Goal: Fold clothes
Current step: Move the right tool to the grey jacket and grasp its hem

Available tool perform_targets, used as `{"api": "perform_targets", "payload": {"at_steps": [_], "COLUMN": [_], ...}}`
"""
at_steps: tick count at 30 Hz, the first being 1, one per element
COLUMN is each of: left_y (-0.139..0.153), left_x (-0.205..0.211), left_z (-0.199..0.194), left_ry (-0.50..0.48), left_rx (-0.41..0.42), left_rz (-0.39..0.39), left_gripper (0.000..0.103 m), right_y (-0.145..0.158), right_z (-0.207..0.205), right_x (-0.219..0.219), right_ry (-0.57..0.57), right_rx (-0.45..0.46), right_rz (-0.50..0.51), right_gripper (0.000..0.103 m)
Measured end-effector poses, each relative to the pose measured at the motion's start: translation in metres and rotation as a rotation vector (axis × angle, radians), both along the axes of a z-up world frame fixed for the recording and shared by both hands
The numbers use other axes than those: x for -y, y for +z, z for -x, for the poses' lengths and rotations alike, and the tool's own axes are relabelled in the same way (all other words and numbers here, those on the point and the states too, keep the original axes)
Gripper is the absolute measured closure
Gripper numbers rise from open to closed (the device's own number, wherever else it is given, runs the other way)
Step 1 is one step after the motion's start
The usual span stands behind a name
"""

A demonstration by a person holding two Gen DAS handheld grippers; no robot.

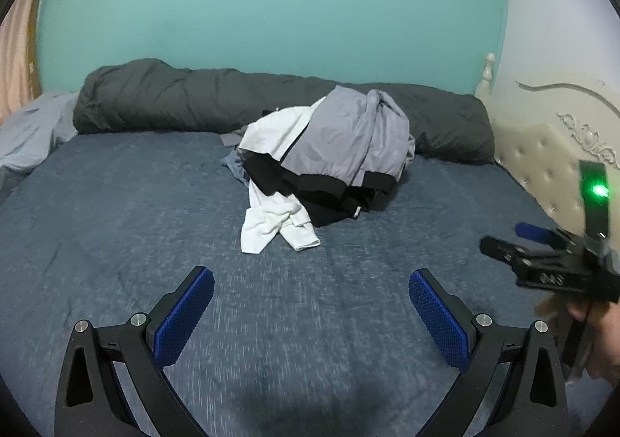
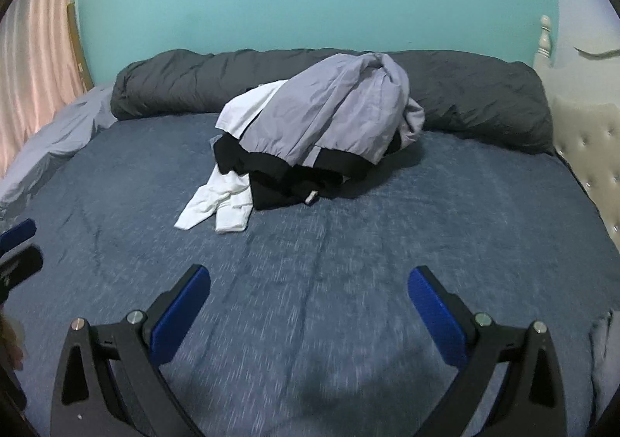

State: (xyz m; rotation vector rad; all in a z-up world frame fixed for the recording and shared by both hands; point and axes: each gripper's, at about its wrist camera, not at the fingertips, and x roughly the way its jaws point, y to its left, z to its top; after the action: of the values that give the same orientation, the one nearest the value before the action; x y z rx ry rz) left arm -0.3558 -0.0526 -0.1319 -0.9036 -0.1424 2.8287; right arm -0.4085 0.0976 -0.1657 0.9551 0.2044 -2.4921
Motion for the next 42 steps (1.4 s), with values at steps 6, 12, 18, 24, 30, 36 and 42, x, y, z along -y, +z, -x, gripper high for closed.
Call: {"api": "perform_targets", "payload": {"at_steps": [6, 12, 18, 24, 30, 36, 42], "left_y": [-0.026, -0.052, -0.077, -0.089, -0.099, -0.097, -0.093], "left_x": [0.009, 0.024, 0.031, 0.045, 0.058, 0.069, 0.081], "left_z": [0.035, 0.072, 0.103, 0.110, 0.103, 0.097, 0.077], "left_ry": [-0.021, -0.008, -0.029, -0.023, -0.027, -0.014, 0.007], "left_rx": [0.017, 0.044, 0.080, 0.076, 0.077, 0.060, 0.063], "left_rz": [-0.003, -0.012, -0.019, -0.059, -0.082, -0.104, -0.130], "left_gripper": [0.000, 0.000, 0.000, 0.000, 0.000, 0.000, 0.000], "right_y": [-0.024, -0.042, -0.056, -0.070, -0.090, -0.089, -0.057], "right_z": [0.060, 0.116, 0.161, 0.196, 0.218, 0.219, 0.180], "right_x": [0.035, 0.057, 0.080, 0.109, 0.136, 0.152, 0.132], "right_ry": [0.015, -0.005, 0.015, -0.002, -0.015, 0.025, 0.090], "right_rx": [0.053, 0.070, 0.091, 0.101, 0.112, 0.089, 0.006], "right_rz": [0.057, 0.108, 0.154, 0.175, 0.159, 0.161, 0.162], "right_gripper": [0.000, 0.000, 0.000, 0.001, 0.027, 0.072, 0.084]}}
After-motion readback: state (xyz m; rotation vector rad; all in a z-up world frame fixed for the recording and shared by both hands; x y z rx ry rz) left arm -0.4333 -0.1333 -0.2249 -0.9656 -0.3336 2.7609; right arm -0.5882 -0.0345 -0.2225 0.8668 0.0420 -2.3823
